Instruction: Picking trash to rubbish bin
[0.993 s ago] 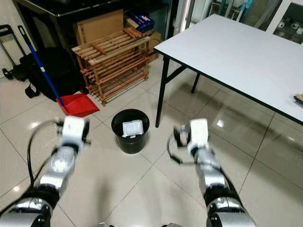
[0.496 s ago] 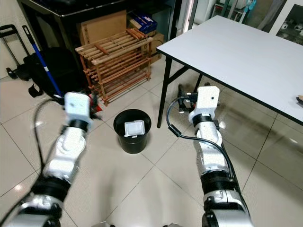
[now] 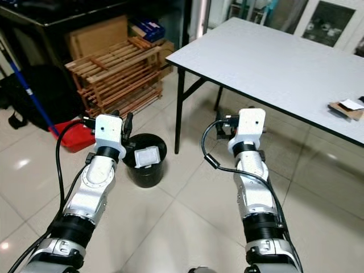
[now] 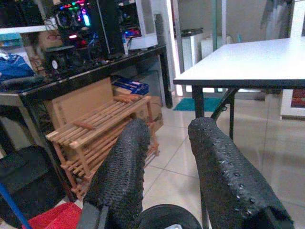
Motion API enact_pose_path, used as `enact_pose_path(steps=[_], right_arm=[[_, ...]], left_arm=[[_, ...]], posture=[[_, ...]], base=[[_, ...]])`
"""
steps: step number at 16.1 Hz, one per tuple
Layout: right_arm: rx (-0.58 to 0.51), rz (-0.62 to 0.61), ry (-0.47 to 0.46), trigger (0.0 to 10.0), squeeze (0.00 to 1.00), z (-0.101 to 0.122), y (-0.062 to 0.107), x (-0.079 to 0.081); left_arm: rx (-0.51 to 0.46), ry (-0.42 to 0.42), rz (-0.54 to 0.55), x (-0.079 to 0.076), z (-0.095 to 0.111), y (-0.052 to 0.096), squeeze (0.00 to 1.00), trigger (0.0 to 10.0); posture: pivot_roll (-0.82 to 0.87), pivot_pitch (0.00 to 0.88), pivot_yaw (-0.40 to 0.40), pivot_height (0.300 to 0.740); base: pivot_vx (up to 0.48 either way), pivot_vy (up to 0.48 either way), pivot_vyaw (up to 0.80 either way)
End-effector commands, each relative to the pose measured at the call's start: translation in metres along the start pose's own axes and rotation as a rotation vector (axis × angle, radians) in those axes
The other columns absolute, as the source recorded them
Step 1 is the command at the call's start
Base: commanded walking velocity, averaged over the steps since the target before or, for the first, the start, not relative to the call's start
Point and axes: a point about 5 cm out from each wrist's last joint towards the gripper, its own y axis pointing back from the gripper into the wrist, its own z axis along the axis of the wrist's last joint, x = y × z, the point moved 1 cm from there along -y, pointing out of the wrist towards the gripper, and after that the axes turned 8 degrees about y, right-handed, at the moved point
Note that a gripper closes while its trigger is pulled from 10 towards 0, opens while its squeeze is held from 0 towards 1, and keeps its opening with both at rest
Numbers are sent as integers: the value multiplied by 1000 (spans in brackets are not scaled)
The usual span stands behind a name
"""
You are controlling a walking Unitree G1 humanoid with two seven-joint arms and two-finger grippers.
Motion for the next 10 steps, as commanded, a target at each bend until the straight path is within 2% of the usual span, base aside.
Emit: enact_pose_path(steps=[1,4,6,10], right_arm=[[11,-7,0,10000,0,0,0,-1],[15,0,-14,10000,0,3,-1,5],[26,-1,-11,10000,0,1,-1,7],[24,-21,-15,10000,0,2,0,4]], left_arm=[[-15,-13,-1,0,6,-3,0,10000],[-16,-14,5,4,8,-4,0,10000],[-7,46,-8,2,10,-5,0,10000],[-26,24,-13,3,15,-7,0,10000]], posture=[[-23,0,-65,740],[-18,0,-61,740],[-15,0,-57,740],[-15,0,-55,740]], base=[[0,0,-800],[0,0,-800],[0,0,-800],[0,0,-800]])
